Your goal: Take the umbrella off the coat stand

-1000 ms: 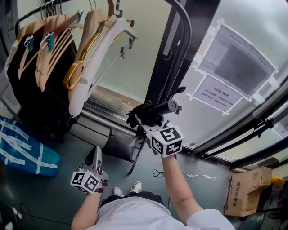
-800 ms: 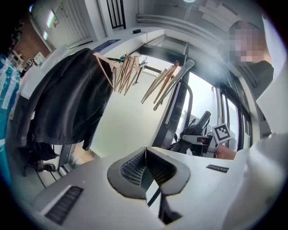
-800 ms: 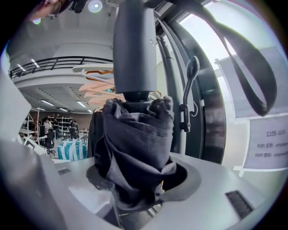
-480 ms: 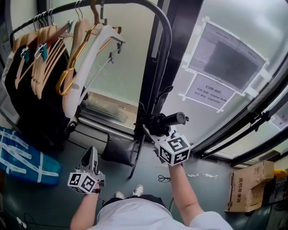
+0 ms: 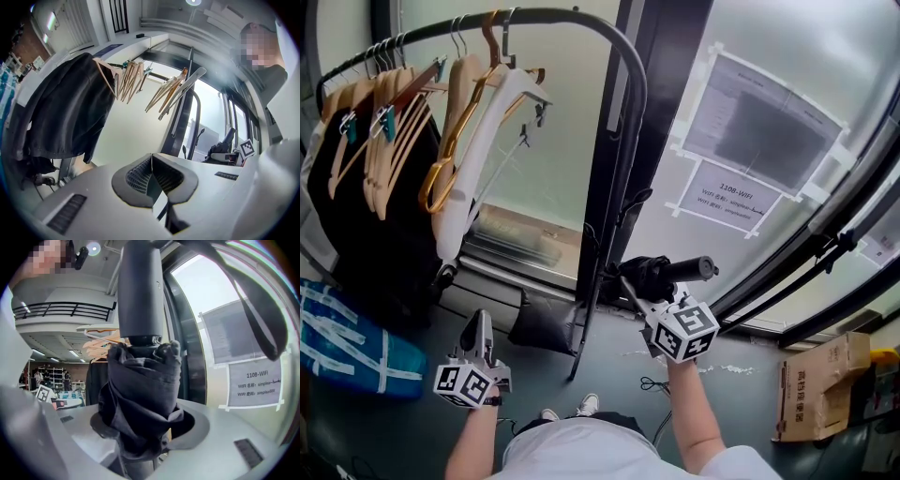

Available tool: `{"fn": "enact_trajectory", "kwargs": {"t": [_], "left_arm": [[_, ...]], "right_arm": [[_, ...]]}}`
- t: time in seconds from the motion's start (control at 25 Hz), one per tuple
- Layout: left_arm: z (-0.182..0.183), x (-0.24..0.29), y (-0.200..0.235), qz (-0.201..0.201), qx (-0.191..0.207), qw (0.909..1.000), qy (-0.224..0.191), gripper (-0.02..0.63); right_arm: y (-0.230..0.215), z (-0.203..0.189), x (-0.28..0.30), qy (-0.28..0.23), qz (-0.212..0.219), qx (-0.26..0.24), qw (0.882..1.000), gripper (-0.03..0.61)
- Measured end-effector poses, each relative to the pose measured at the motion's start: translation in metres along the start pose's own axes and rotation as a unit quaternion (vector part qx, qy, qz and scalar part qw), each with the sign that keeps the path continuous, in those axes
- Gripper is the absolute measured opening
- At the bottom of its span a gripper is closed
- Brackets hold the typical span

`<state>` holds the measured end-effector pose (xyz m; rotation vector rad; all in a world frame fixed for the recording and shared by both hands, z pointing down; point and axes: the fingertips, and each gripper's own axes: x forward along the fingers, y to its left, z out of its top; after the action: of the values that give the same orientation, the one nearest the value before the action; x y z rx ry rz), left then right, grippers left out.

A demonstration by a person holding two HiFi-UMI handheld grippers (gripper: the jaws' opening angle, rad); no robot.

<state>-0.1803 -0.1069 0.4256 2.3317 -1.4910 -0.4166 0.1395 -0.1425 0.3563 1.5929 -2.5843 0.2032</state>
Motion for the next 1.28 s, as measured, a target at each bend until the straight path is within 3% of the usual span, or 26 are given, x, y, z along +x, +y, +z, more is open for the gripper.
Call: {"fn": "enact_trajectory", "kwargs": {"t": [0.24,0.52,1.08,1.28], "left_arm": [[0.000,0.000,0.007,0.004,0.000,1.0000,0.006,0.025],[-0.001,0.003,0.008,0.003,0.001,0.9999,0.012,0.025],[-0.007,0.001,0.007,0.006,0.004,0.9998,0.018,0.025],[-0.008,-0.003,0.009,0.017,0.004,0.9996,0.022,0.025]], "right_arm": [[-0.023,0.003,-0.026,-0.025,-0.039,0.029,0.998,0.250],[-0.043,-0.014,-0.047,-0.019,-0.069,0.060,0.996,0.250],[-0.063,-0.051,-0.090,-0.010,-0.104,0.114,0.988,0.250],[-0.066,-0.061,-0.112,-0.016,-0.111,0.155,0.982,0.250]]}}
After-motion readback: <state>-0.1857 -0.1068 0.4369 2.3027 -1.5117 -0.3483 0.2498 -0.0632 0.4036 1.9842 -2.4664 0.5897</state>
